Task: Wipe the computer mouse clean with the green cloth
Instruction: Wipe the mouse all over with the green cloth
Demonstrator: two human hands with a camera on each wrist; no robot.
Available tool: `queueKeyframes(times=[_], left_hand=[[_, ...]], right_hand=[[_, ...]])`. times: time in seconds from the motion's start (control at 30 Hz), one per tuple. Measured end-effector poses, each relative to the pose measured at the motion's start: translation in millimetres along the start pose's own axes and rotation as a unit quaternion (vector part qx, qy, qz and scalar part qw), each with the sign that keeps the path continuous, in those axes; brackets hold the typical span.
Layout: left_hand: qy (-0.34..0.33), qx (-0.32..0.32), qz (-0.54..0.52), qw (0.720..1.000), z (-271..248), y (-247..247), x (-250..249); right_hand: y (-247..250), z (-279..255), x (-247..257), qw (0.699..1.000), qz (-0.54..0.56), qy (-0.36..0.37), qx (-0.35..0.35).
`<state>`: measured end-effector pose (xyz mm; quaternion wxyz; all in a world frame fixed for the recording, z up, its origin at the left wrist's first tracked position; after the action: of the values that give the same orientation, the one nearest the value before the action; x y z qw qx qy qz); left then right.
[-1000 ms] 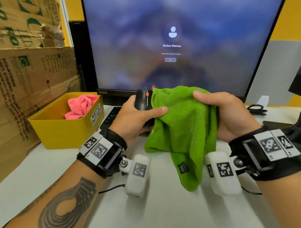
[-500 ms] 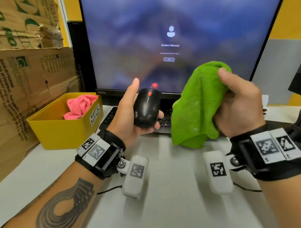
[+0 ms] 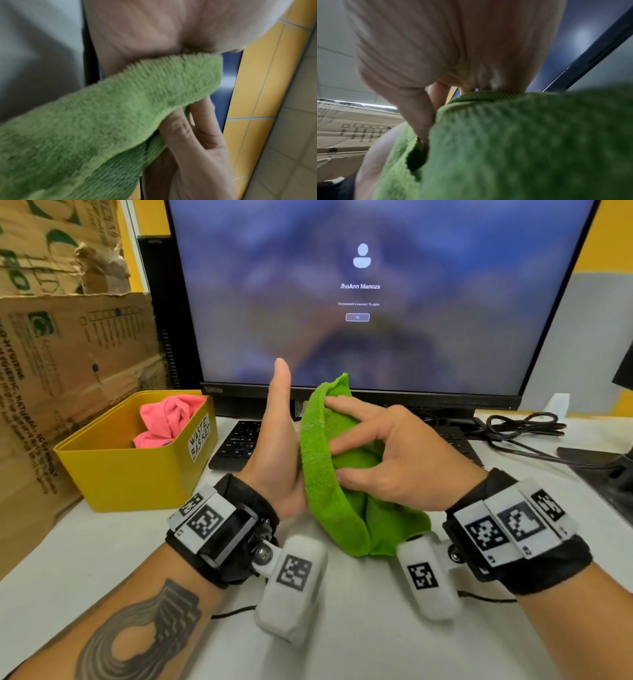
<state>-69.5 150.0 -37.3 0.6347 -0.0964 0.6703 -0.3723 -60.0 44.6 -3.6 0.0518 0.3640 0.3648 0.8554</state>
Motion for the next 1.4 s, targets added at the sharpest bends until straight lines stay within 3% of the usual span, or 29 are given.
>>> queueKeyframes(times=[0.17, 0.23, 0.4, 0.5, 0.6, 0.77, 0.87, 0.93, 1.1, 1.23, 1.4], left_hand=[[0.021, 0.050, 0.005, 0.999, -2, -9, 3], [0.006, 0.031, 0.022, 0.999, -1, -5, 1], [-0.007, 0.013, 0.032, 0.999, -1, -6, 1], [-0.021, -0.001, 0.027, 0.999, 2, -5, 2], [-0.017, 0.013, 0.037, 0.999, 3, -5, 7], [0.020, 0.072, 0.067, 0.995, 4, -4, 12], [0.024, 0.097, 0.129, 0.987, 4, -4, 13], [0.003, 0.065, 0.217, 0.974, 4, -2, 12], [-0.057, -0.009, 0.428, 0.902, 8, 19, 14], [-0.085, -0.069, 0.468, 0.877, 11, 31, -1], [-0.124, -0.090, 0.520, 0.840, 13, 33, -12]], right_hand=[[9, -3, 2, 0.998, 0.041, -0.008, -0.050], [12, -3, 0, 0.994, 0.089, 0.000, -0.068], [34, -7, -16, 0.969, 0.149, 0.014, -0.195], [27, -8, -10, 0.971, 0.180, 0.028, -0.153], [8, -3, -6, 0.992, 0.085, 0.018, -0.095], [14, -1, -13, 0.994, 0.005, -0.027, -0.106], [23, -2, -18, 0.990, 0.044, -0.027, -0.129], [29, -3, -24, 0.982, 0.099, -0.039, -0.156], [35, -2, -34, 0.942, 0.239, -0.079, -0.220], [39, -4, -39, 0.916, 0.269, -0.112, -0.276], [45, -6, -50, 0.888, 0.325, -0.128, -0.300]])
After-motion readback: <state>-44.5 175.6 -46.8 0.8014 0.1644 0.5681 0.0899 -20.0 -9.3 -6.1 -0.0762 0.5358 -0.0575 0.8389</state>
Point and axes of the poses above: each hand's wrist, its own z-axis towards the middle knuckle, its own y-axis out of the back of the hand, x = y × z, the point moved 5 cm from there along z, towards the middle knuckle, and after that the axes turned 2 degrees about -x, right-handed, at the moved point
